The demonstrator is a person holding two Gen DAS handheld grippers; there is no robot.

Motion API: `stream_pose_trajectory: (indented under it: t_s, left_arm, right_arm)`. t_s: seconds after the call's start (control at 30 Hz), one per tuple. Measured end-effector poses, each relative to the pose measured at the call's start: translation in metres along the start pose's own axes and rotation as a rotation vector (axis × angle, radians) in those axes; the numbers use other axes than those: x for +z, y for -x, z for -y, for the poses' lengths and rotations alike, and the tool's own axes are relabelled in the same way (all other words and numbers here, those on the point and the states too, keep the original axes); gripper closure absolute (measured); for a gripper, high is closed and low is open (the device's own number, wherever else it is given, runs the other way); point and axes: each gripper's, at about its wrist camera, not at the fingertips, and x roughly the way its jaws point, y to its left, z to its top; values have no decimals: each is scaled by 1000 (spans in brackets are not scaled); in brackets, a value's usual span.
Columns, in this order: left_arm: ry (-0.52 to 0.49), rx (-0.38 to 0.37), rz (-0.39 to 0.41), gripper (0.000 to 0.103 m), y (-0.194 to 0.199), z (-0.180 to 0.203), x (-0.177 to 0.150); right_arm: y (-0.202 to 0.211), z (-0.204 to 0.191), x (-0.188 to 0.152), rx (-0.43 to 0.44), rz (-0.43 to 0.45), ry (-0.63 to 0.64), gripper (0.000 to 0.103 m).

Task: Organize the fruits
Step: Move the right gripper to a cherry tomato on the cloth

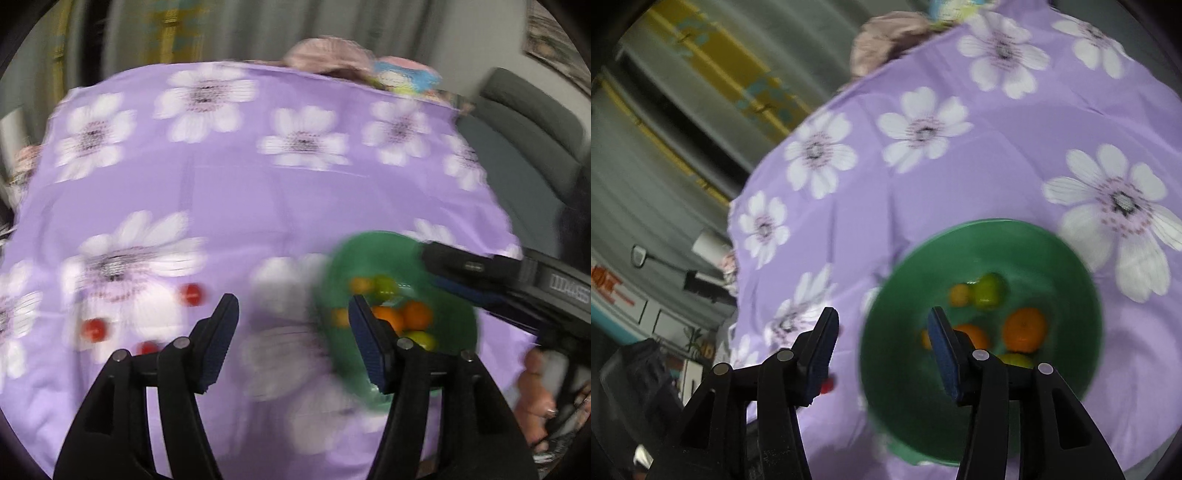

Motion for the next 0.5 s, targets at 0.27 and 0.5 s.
stream_pose_trajectory:
  t_s: [0.27, 0.5]
  left_arm:
    - [253, 123, -40, 42, 0, -106, -16]
    - [338, 141, -105, 50, -24, -146, -27]
  right_arm:
    - [-41, -57, -17, 36, -66, 133, 53]
    - [-96, -95, -48, -9, -203, 274, 53]
